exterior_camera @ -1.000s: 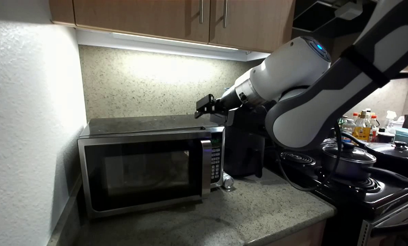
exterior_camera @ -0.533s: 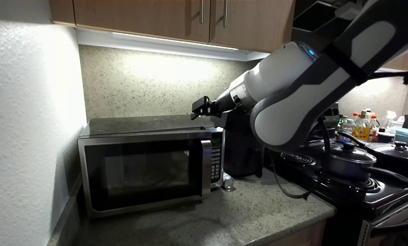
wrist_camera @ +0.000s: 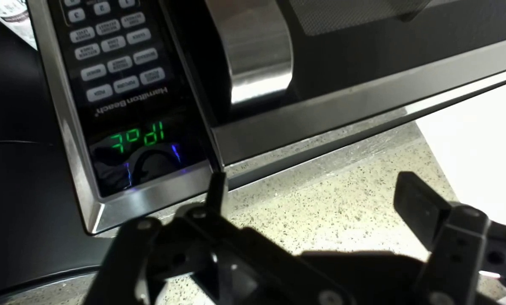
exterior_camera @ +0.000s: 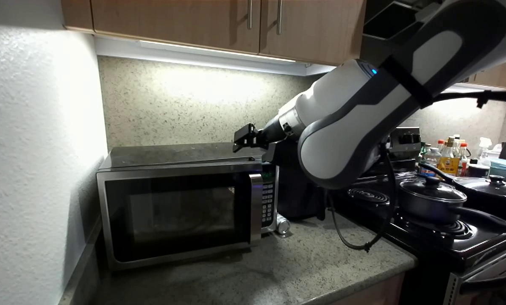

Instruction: Open the microwave door, then put the bowl in the microwave

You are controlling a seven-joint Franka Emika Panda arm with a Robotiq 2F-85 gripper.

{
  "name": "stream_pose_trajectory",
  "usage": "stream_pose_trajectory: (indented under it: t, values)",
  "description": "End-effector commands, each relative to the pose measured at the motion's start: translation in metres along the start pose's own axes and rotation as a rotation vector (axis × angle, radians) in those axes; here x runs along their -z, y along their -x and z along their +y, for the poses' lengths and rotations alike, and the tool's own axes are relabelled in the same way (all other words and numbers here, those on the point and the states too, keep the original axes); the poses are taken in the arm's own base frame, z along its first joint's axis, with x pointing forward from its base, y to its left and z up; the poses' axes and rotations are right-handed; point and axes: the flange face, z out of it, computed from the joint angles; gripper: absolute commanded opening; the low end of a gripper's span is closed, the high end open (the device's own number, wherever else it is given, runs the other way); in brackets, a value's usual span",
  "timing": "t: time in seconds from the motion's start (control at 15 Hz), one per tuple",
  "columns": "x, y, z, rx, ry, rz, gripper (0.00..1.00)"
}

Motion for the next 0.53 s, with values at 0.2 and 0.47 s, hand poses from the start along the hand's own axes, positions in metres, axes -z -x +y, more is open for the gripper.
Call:
stream_pose_trajectory:
  t: [0.2, 0.47]
  values:
    - [-0.007, -0.007, 0.012, -0.026, 0.031, -0.009, 1.0]
    - [-0.015, 0.0, 0.019, -0.02, 0.078, -0.096, 1.0]
